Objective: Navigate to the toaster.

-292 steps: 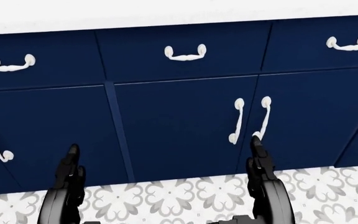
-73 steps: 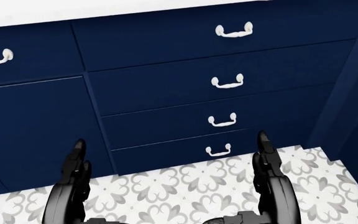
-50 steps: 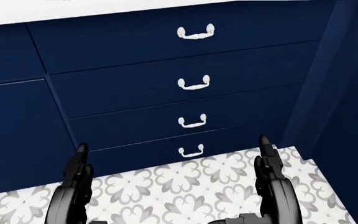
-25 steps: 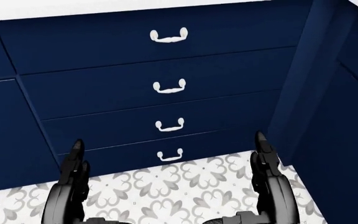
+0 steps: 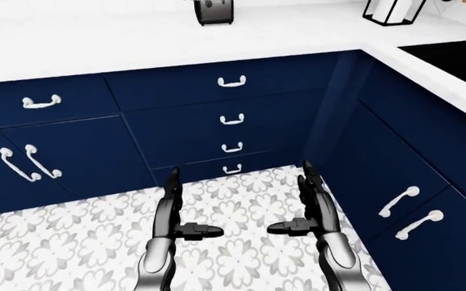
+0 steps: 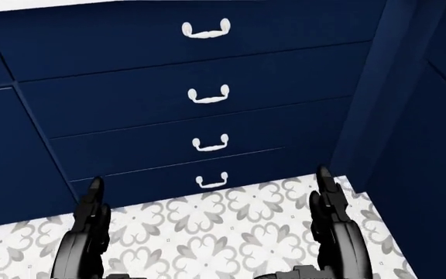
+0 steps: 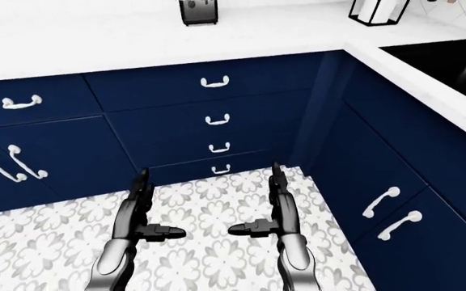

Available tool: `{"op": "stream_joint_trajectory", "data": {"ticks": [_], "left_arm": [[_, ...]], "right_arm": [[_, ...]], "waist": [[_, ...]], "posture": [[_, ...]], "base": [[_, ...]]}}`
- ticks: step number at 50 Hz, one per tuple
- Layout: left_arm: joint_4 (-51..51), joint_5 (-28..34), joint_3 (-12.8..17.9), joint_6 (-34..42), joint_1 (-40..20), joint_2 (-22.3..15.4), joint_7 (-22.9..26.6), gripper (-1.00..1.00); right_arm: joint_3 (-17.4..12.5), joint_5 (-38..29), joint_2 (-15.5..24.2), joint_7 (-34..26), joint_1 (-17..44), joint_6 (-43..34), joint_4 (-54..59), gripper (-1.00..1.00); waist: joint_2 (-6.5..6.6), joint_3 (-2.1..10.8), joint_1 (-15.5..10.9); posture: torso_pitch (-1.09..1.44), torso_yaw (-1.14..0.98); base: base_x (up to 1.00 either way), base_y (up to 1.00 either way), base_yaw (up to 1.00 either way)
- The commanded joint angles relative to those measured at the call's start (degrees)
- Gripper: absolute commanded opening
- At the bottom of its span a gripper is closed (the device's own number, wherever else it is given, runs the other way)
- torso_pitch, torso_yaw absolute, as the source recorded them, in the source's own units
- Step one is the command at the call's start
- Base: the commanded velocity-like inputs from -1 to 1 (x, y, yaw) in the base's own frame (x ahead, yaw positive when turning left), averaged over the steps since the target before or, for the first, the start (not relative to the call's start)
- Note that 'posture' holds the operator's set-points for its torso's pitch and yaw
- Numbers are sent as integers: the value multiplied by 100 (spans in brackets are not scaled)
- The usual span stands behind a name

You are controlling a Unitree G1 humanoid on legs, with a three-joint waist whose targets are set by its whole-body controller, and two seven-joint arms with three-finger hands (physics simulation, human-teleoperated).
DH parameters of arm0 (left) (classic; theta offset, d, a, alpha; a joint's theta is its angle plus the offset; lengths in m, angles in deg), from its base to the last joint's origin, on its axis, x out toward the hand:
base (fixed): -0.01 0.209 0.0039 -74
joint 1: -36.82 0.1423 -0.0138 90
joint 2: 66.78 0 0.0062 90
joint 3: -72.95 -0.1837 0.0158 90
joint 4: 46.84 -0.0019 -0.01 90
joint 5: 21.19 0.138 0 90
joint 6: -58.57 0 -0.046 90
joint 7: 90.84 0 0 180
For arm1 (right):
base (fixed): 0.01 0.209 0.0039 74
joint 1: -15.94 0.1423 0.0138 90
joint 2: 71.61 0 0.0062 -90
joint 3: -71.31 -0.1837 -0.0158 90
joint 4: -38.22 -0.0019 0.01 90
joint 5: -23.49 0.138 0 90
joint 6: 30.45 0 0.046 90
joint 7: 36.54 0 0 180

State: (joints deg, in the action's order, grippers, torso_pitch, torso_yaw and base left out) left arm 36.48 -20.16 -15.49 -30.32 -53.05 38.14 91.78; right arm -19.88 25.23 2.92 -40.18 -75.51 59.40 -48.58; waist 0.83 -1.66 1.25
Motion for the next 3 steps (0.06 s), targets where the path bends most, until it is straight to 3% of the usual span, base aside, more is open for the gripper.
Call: {"op": "stream_joint_trajectory", "data": {"ticks": [1, 3], "left_arm": [[286, -8, -14, -162, -99, 2, -17, 100], [282, -9, -14, -164, -101, 3, -18, 100]], "right_arm": [[-16, -6, 30, -26, 134, 245, -161, 100], [-4, -29, 29, -18, 115, 196, -220, 100]], "waist": [[-8, 115, -4], [-53, 164, -32]], "posture": [[0, 0], [0, 0]], "base": [[0, 0, 0], [0, 0, 0]]}}
